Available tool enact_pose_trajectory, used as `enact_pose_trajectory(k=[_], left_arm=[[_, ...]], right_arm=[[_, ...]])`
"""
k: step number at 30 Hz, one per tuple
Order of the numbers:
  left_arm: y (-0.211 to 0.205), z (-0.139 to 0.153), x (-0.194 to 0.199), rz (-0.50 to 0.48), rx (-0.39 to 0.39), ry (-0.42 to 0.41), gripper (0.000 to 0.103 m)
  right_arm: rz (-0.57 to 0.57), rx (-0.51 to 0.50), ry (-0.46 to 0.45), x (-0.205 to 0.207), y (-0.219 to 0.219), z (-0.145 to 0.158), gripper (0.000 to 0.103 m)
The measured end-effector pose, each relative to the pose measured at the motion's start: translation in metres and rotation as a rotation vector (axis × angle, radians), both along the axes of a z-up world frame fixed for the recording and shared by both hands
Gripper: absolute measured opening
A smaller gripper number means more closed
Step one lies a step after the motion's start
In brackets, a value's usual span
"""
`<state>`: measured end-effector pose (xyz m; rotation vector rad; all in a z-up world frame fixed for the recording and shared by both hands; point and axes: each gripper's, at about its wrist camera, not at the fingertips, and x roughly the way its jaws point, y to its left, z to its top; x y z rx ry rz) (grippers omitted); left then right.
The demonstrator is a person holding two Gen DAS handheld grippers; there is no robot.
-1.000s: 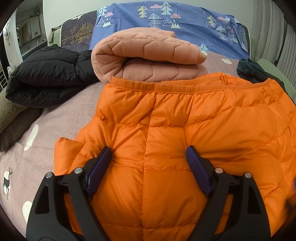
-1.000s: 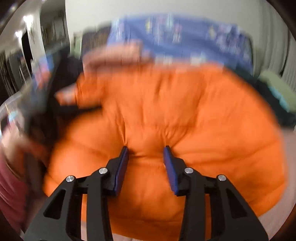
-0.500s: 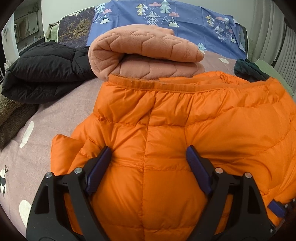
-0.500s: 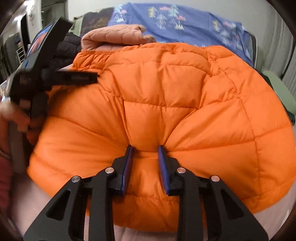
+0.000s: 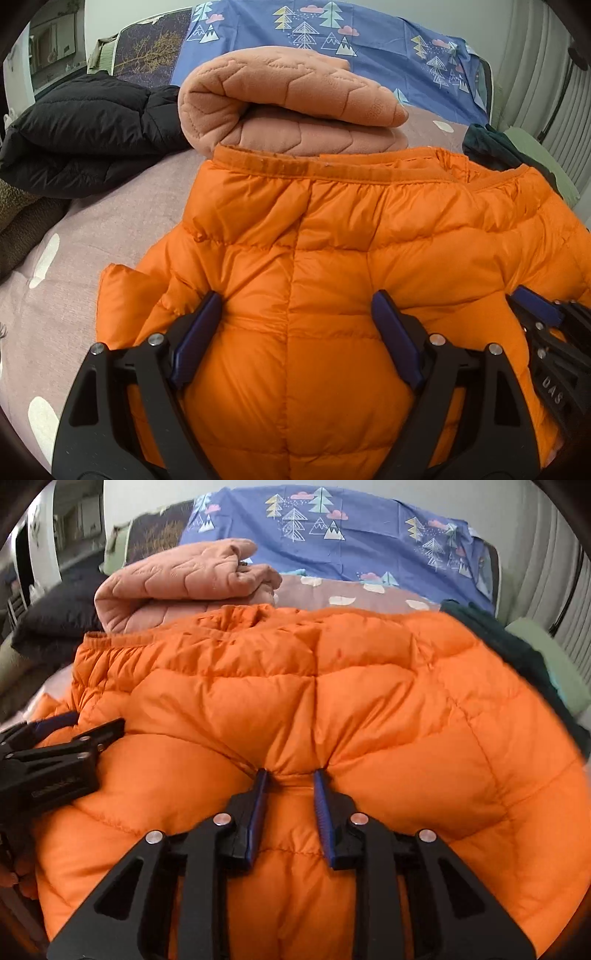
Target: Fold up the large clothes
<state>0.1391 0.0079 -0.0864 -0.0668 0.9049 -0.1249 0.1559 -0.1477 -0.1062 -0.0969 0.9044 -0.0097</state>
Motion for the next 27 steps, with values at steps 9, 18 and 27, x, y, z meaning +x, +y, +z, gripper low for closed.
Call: enact_pose_trajectory(k=[9,18,27], left_arm=[[0.003,0.000,-0.003,-0.003,-0.004,-0.008,0.085],[0.007,0.002,-0.004,-0.006,-0.038,-0.004,0.085],[0.023,0.011,-0.011,-0.012,-0.110,0.004,0.084]], right_arm=[[-0.005,0.129,-0.092,0.028,-0.016,0.056,0.027],[-0.041,0.122,0.004,0.070,-0.024,-0.012,0.029],[-0.043,0.236,-0.067,0.027,-0.030,0.029,0.032]])
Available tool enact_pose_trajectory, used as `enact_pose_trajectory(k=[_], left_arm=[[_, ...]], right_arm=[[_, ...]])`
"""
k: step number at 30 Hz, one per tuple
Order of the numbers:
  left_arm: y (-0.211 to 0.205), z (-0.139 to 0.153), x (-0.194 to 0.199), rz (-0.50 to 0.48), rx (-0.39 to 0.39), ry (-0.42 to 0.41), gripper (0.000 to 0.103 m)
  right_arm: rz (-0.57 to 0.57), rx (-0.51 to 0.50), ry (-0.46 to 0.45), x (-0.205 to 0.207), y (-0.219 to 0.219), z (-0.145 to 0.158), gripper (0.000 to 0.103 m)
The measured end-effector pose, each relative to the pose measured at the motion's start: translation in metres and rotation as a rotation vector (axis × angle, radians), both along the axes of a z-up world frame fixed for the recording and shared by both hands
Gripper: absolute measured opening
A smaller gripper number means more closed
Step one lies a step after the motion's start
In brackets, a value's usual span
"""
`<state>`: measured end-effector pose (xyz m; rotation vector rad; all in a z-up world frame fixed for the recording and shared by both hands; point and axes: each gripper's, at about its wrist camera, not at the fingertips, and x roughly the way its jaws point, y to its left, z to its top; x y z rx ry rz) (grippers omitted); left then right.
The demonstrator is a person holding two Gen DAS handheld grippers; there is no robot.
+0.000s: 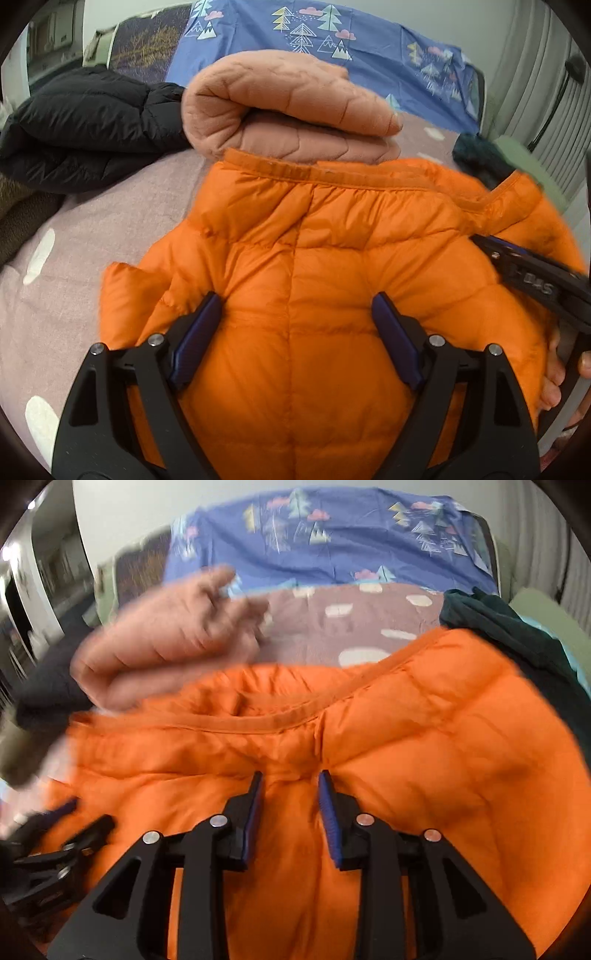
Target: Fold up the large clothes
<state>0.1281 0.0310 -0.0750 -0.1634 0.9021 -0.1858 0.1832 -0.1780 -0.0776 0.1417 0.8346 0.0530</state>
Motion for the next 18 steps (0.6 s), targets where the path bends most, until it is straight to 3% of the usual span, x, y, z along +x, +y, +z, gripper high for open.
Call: enact_pose_trajectory(k=[3,6,8,9,11,12,16,18], left_arm=[[0.022,0.014,-0.010,0.034,-0.056,-0.023,0.084],[0.042,0.033,-0.023,0.068,-0.084,-0.070,0.083],[0.043,0.042,-0.029,0.057,-0.049,-0.098,0.083],[0.040,0.044,-0.032,0.058,0.005,-0.103,0.083],[0.040,0.038,-0.033,0.064,0.060,-0.090,0.083],[0.043,0.033,-0.031,0.066,0.059,-0.073,0.083],[0.062,0.001,-0.023,0.063,0.030,0.029,0.090],[0.071,-0.012,-0.021,0.076,-0.036,0.062,0.091]], right_arm=[[0.033,0.006,-0.072,-0.020,0.005,0.027,0.033],[0.052,-0.040,-0.073,-0.010,0.018,0.033,0.033],[0.040,-0.040,-0.034,0.009,0.021,0.024,0.033],[0.041,-0.038,0.020,0.023,0.024,0.009,0.037],[0.064,-0.052,0.117,0.045,0.027,-0.032,0.044],[0.072,-0.071,0.086,0.047,0.028,-0.039,0.044],[0.067,-0.152,0.080,0.047,0.038,-0.037,0.044],[0.051,-0.159,0.085,0.040,0.037,-0.030,0.044]])
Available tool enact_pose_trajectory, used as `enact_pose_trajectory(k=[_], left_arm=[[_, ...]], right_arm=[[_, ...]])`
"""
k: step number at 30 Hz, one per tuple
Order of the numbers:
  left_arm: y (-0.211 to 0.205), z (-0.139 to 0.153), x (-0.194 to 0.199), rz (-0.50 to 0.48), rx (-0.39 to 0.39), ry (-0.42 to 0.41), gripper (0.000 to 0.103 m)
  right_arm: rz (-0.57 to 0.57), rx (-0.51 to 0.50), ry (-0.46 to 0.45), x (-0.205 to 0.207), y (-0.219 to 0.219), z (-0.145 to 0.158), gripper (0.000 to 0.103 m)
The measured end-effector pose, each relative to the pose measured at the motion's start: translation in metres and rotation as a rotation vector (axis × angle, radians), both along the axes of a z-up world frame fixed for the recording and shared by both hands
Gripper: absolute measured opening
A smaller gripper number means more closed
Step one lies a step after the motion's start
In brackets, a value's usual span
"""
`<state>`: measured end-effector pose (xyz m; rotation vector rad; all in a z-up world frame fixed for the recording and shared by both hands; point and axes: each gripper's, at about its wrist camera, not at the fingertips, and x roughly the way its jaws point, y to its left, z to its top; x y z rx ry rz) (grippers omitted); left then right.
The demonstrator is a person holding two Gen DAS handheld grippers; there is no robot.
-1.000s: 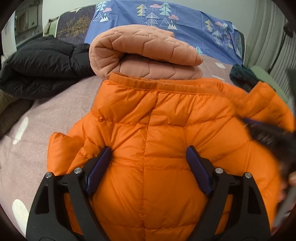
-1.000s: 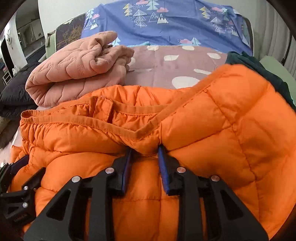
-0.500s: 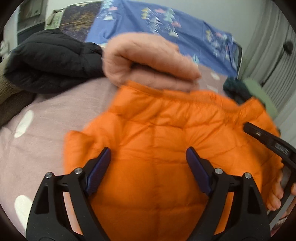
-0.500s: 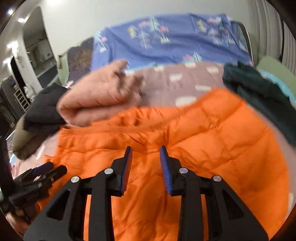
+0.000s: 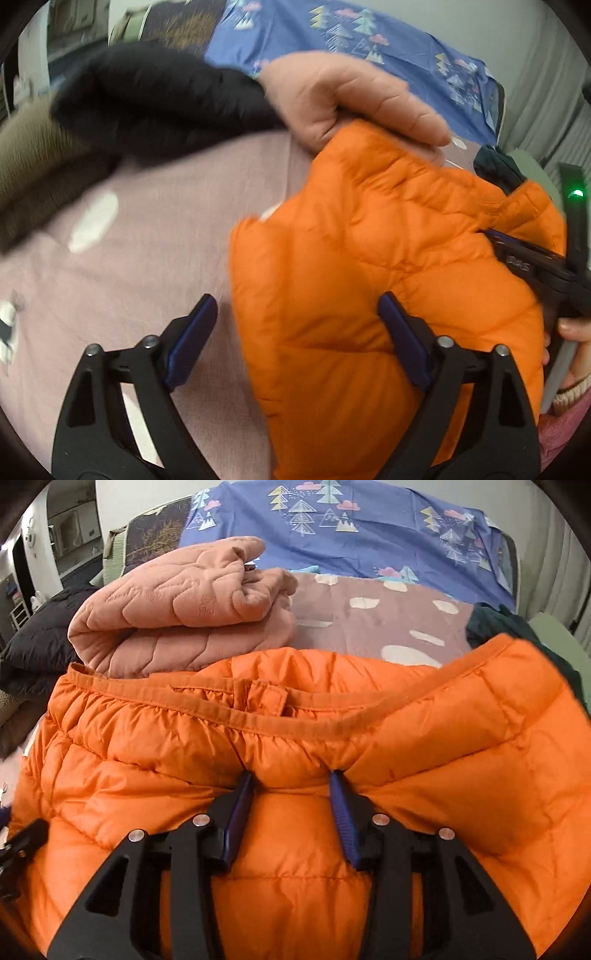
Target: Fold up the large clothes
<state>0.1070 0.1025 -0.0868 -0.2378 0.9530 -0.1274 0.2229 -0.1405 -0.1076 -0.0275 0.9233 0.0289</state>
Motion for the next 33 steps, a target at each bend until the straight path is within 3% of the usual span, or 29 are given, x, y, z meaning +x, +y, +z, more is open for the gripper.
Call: enact_pose_trajectory(k=[3,6,8,9,10,12,16,18,21,22,24,26,30,33], left_arm=[[0.008,0.008,-0.007,0.011,-0.019,-0.021,0.091],[0.014,0.018,-0.016,0.002,0.002,-0.069,0.091],[0.021,0.021,-0.020,0.006,-0.017,-0.082,0.090],[0.024,0.018,-0.019,0.006,-0.025,-0.078,0.090],[0.025,0.012,-0.016,0.004,-0.029,-0.059,0.091],[0.024,-0.007,-0.009,-0.007,-0.053,-0.020,0.093],[0.021,-0.009,-0.013,-0.015,-0.012,-0.047,0.094],[0.026,-0.007,-0.015,-0.022,-0.039,-0.046,0.094],[0.032,-0.009,-0.017,-0.023,-0.080,-0.055,0.094],[0.032,-0.010,-0.017,-0.023,-0.081,-0.055,0.094],[0.032,-0.010,-0.017,-0.029,-0.075,-0.059,0.094],[0.029,-0.011,-0.017,-0.042,-0.082,-0.064,0.095],[0.028,-0.011,-0.019,-0.044,-0.076,-0.065,0.095],[0.028,-0.011,-0.018,-0.043,-0.090,-0.064,0.095]], right_arm=[[-0.007,0.111,-0.078,-0.043,-0.010,0.033,0.044],[0.029,0.100,-0.159,-0.098,-0.011,0.055,0.045],[0.023,0.072,-0.114,-0.115,-0.010,0.042,0.049],[0.019,0.082,-0.035,-0.114,-0.011,0.020,0.052],[0.018,0.081,-0.021,-0.113,-0.010,0.006,0.053],[0.059,0.001,-0.080,-0.111,-0.003,-0.004,0.054],[0.020,0.060,-0.047,-0.115,-0.009,0.011,0.054],[0.007,0.084,-0.073,-0.136,-0.014,0.025,0.054],[0.022,0.033,-0.126,-0.176,-0.015,0.037,0.054],[0.023,0.032,-0.126,-0.185,-0.017,0.034,0.054],[0.005,0.072,-0.030,-0.192,-0.024,0.008,0.055],[0.022,0.067,-0.020,-0.187,-0.026,-0.007,0.057],[-0.002,0.166,-0.013,-0.185,-0.038,0.007,0.058],[0.020,0.090,-0.090,-0.198,-0.031,0.024,0.058]])
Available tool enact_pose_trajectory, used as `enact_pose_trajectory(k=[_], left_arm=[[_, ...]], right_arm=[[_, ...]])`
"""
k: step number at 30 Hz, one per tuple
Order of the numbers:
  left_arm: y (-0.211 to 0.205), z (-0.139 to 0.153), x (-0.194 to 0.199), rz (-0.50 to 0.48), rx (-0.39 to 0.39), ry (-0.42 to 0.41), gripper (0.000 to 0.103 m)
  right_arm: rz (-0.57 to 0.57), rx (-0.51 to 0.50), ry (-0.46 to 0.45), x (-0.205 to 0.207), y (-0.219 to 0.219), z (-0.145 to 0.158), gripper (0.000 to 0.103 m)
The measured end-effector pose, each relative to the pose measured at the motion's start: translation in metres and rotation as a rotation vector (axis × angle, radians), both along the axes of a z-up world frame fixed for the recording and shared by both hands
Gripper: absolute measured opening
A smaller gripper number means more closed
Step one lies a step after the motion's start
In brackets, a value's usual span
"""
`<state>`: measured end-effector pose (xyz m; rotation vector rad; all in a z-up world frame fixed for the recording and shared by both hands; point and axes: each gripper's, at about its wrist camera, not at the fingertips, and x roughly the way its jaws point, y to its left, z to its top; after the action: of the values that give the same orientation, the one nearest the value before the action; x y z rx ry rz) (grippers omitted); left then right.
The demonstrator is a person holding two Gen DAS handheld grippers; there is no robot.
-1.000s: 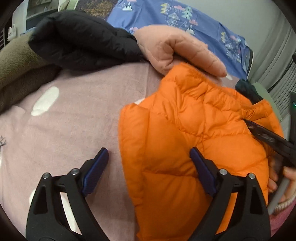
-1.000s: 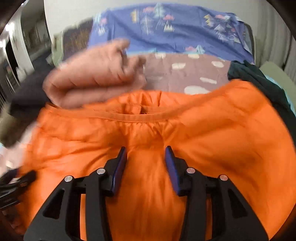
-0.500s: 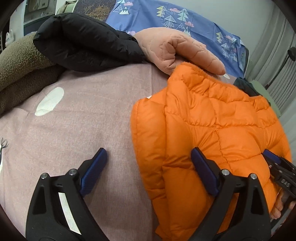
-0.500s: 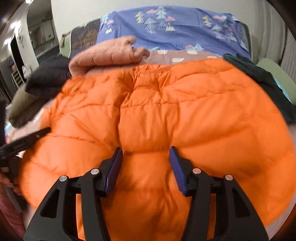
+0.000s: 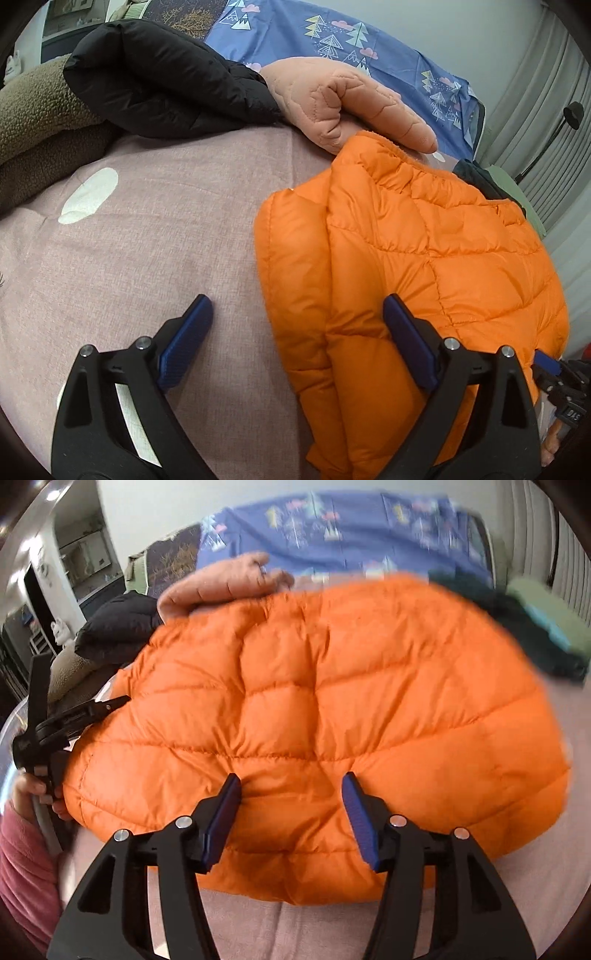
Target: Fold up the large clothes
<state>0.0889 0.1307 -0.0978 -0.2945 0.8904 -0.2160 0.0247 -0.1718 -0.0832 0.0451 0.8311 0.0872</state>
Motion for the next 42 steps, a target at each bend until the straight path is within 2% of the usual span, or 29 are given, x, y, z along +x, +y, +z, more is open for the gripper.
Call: enact_pose_trajectory(k=[3,5,8,12,14,16,19,21,24,26,27,28,30,34,38,40,42], left_arm=[[0.001,0.000,0.002,-0.002,-0.007,0.000,0.095],[0.002,0.000,0.003,-0.007,-0.012,0.004,0.095],[0.006,0.004,0.014,-0.037,-0.025,0.027,0.095],[0.016,0.009,0.040,-0.077,-0.089,0.063,0.092],[0.019,0.008,0.051,-0.092,-0.121,0.076,0.084],[0.019,0.005,0.060,-0.123,-0.179,0.098,0.068],[0.017,0.003,0.066,-0.146,-0.195,0.108,0.064],[0.015,0.002,0.067,-0.161,-0.192,0.107,0.061],[0.014,0.001,0.068,-0.179,-0.212,0.103,0.053],[0.014,0.001,0.069,-0.188,-0.232,0.102,0.043],[0.015,0.001,0.070,-0.190,-0.248,0.097,0.036],[0.016,0.002,0.069,-0.189,-0.259,0.091,0.029],[0.018,0.006,0.068,-0.184,-0.284,0.079,0.023],[0.012,0.029,0.064,-0.191,-0.321,0.035,0.018],[-0.008,0.082,0.062,-0.229,-0.342,-0.060,0.018],[-0.022,0.109,0.062,-0.257,-0.330,-0.100,0.018],[-0.047,0.139,0.062,-0.299,-0.286,-0.142,0.018]], right_arm=[[0.060,-0.086,-0.077,-0.018,0.017,0.011,0.058],[0.122,-0.110,-0.104,-0.027,0.028,0.015,0.058],[0.280,-0.208,-0.152,-0.046,0.065,0.011,0.064],[0.445,-0.321,-0.160,-0.058,0.114,-0.002,0.067],[0.519,-0.381,-0.176,-0.060,0.139,-0.010,0.070],[0.557,-0.439,-0.188,-0.059,0.158,-0.016,0.070],[0.618,-0.488,-0.197,-0.053,0.185,-0.025,0.072],[0.634,-0.533,-0.221,-0.047,0.200,-0.032,0.080],[0.621,-0.624,-0.253,-0.036,0.213,-0.049,0.080],[0.608,-0.605,-0.242,-0.025,0.213,-0.053,0.066],[0.589,-0.588,-0.236,-0.019,0.211,-0.050,0.044],[0.573,-0.570,-0.241,-0.016,0.208,-0.046,0.029],[0.541,-0.467,-0.247,-0.012,0.195,-0.028,0.015],[0.494,-0.300,-0.300,-0.015,0.166,0.008,0.011],[0.424,-0.182,-0.385,-0.025,0.136,0.046,0.011],[0.394,-0.126,-0.415,-0.024,0.120,0.062,0.011],[0.357,-0.075,-0.446,-0.028,0.100,0.073,0.011]])
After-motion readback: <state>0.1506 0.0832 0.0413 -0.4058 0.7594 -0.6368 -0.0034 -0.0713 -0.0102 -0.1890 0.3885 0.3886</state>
